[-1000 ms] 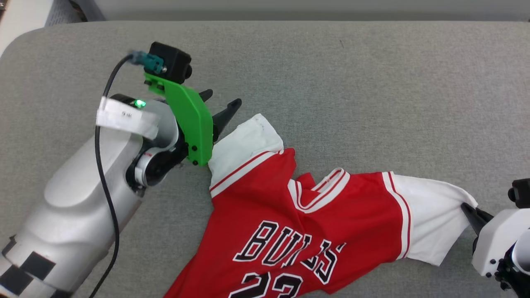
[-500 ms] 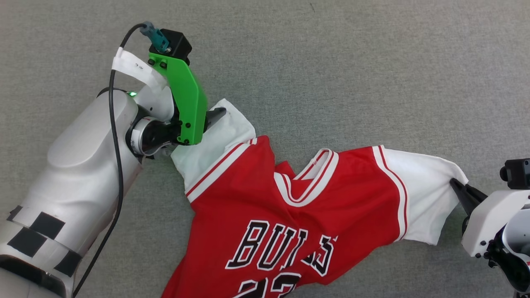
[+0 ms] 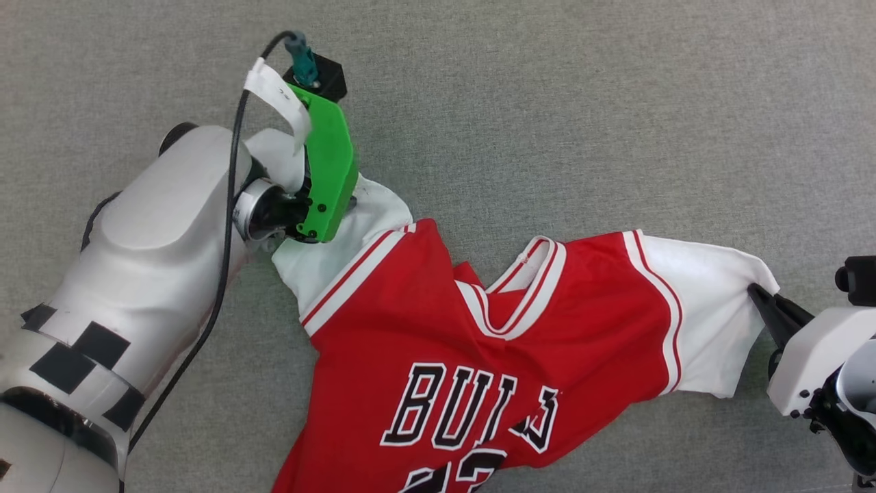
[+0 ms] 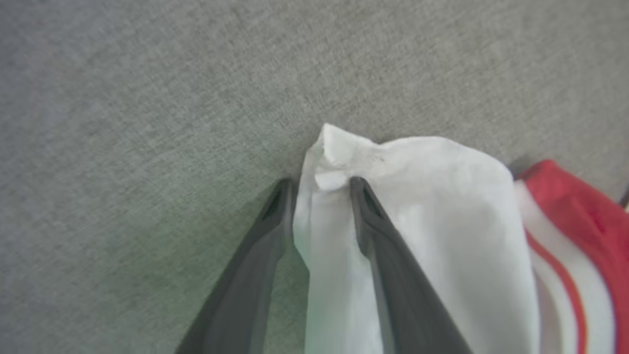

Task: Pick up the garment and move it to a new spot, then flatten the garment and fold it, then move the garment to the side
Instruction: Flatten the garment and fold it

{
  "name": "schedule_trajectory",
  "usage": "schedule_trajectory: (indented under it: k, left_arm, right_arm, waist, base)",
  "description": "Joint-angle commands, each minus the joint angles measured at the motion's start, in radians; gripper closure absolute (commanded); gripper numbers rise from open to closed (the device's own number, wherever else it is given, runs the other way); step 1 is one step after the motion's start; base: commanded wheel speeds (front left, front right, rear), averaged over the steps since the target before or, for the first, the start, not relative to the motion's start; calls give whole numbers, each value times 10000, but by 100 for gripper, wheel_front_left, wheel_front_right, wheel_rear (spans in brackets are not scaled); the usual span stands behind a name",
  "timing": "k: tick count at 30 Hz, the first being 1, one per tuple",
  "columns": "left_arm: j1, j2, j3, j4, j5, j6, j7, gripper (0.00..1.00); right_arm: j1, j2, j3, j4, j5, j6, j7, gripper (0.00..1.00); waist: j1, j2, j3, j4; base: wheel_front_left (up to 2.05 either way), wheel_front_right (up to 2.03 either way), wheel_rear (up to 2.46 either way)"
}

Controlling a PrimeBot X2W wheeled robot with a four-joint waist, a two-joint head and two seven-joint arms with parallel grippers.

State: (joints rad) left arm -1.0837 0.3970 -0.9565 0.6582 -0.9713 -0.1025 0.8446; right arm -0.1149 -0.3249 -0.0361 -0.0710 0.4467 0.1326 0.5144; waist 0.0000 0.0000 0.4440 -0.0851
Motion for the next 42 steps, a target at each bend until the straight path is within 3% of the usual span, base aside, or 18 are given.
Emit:
schedule_trajectory:
  k: [1,7,13,23,31,42]
  left_arm:
    - [1285,-166,-799,365,162,-104,566,100]
    - [1421,-309,-1088,419,443,-166,52,100]
    - [973,-343,-966,536,1029,-159,-1551,100]
    - [-74,398,-411,623,1897,596,-3701,100]
    - [-619,888,436,793,1906,1449,-5102,100]
    - [-2140,986,1180,1512,2483,2378,-7516,100]
  right_arm:
    - [-110,-55,-59,102,26,-19,-13,100]
    - [-60,-48,-165,107,26,-19,29,100]
    - [-79,-128,-513,58,-173,-19,-125,100]
    - [-976,-528,-692,518,-530,-19,-137,100]
    - [-2899,-895,-359,1976,-407,-19,-110,100]
    - [-7589,-936,688,4722,-674,-19,-1195,100]
  waist:
    - [0,0,-49,60]
    - [0,0,-222,230]
    - [0,0,-769,519]
    - [0,0,-2012,863]
    - [0,0,-2591,954]
    - [0,0,-2254,894]
  base:
    - [0,0,0]
    - [0,0,0]
    - [0,0,0]
    - [0,0,0]
    - [0,0,0]
    - [0,0,0]
